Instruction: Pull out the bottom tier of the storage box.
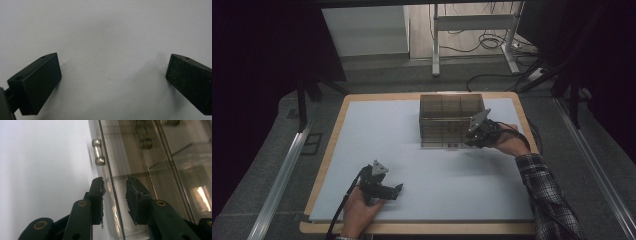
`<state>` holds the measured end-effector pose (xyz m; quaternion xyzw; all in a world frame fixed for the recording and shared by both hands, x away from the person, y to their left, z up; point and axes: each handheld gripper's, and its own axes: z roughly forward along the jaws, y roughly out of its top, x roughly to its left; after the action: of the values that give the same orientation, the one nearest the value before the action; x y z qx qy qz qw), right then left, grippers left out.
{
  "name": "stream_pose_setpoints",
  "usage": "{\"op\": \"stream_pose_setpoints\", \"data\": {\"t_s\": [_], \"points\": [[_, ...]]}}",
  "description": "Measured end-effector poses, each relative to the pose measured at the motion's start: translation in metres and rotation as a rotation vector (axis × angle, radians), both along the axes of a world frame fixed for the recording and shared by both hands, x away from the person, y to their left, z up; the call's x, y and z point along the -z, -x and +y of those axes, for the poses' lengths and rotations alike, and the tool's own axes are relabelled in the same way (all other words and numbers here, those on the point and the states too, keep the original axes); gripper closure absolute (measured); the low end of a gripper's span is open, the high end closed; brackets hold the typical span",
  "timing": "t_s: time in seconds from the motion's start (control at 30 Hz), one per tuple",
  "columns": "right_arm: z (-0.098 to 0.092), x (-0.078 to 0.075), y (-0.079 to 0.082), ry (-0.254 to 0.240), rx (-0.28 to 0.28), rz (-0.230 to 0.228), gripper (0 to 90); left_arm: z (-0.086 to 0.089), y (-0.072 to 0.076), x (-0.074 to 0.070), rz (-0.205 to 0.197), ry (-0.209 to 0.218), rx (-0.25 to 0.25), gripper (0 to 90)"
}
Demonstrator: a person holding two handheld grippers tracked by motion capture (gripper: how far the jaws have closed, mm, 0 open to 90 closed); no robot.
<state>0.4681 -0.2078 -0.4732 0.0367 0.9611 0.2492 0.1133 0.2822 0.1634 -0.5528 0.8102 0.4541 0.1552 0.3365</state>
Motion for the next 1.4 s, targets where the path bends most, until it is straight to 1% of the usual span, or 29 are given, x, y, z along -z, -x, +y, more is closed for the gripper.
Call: {"op": "stream_pose_setpoints", "data": {"t_s": [0.07,0.1,0.13,0.23,0.3,0.33,0.4,0.47,0.57,0.63,0.67,0.7,0.73,0.77,0.87,0.93,0.97,1.0,1.07,1.17,1.23,1.27,1.3,1.37,1.4], "points": [[-0.001,0.002,-0.004,0.004,-0.005,0.016,68.4,0.000,0.000,0.000,0.000,0.000,0.000,0.0],[-0.001,0.002,-0.004,0.004,-0.005,0.016,68.4,0.000,0.000,0.000,0.000,0.000,0.000,0.0],[-0.002,0.006,-0.010,0.007,-0.015,0.034,70.6,0.000,0.000,0.000,0.000,0.000,0.000,0.0],[-0.002,0.010,-0.015,0.020,-0.033,0.061,74.1,0.000,0.000,0.000,0.000,0.000,0.000,0.0],[-0.002,0.013,-0.018,0.034,-0.044,0.079,76.0,0.000,0.000,0.000,0.000,0.000,0.000,0.0],[-0.002,0.015,-0.020,0.035,-0.052,0.093,76.6,0.000,0.000,0.000,0.000,0.000,0.000,0.0],[-0.002,0.017,-0.021,0.041,-0.064,0.105,78.9,0.000,0.000,0.000,0.000,-0.001,0.000,0.0],[-0.001,0.019,-0.022,0.053,-0.079,0.104,82.8,0.000,0.000,0.000,0.000,0.000,0.000,0.0],[-0.001,0.020,-0.022,0.064,-0.104,0.098,85.3,0.000,0.000,0.000,0.000,-0.001,0.000,0.0],[-0.001,0.020,-0.023,0.065,-0.115,0.102,86.4,0.000,0.000,0.000,0.000,0.000,0.000,0.0],[0.000,0.020,-0.023,0.069,-0.129,0.119,87.1,0.000,0.000,0.000,0.000,-0.001,0.001,0.0],[0.001,0.019,-0.023,0.076,-0.130,0.115,87.4,0.000,0.000,0.000,0.000,0.000,0.000,0.0],[0.001,0.019,-0.023,0.076,-0.137,0.124,87.6,0.000,0.000,0.000,0.000,0.000,0.000,0.0],[0.002,0.019,-0.023,0.069,-0.144,0.141,87.6,0.000,0.000,0.000,0.000,0.000,0.000,0.0],[0.001,0.016,-0.021,0.068,-0.147,0.133,87.4,0.000,0.000,0.000,0.000,0.000,0.000,0.0],[0.001,0.013,-0.017,0.079,-0.154,0.137,87.1,0.000,0.000,0.000,0.000,0.000,0.000,0.0],[0.001,0.013,-0.016,0.074,-0.158,0.147,87.0,0.000,0.000,0.000,0.000,0.000,0.000,0.0],[0.000,0.011,-0.014,0.078,-0.159,0.140,87.0,0.000,0.000,0.000,0.000,0.000,0.000,0.0],[0.000,0.011,-0.011,0.080,-0.168,0.145,87.0,0.000,0.000,0.000,0.000,0.000,0.000,0.0],[-0.001,0.011,-0.005,0.081,-0.171,0.135,86.9,0.000,0.000,0.000,0.000,0.000,0.000,0.0],[-0.001,0.011,-0.003,0.079,-0.177,0.139,86.9,0.000,0.000,0.000,0.000,0.000,0.000,0.0],[-0.001,0.011,0.001,0.081,-0.180,0.134,86.9,0.000,0.000,0.000,0.000,0.000,0.000,0.0],[-0.001,0.012,0.003,0.078,-0.187,0.144,86.9,0.000,0.000,0.000,0.000,-0.001,0.000,0.0],[-0.002,0.011,0.005,0.080,-0.186,0.137,86.9,0.000,0.000,0.000,0.000,0.000,0.000,0.0],[-0.002,0.011,0.009,0.083,-0.190,0.132,86.8,0.000,0.000,0.000,0.000,-0.001,0.000,0.0]]}}
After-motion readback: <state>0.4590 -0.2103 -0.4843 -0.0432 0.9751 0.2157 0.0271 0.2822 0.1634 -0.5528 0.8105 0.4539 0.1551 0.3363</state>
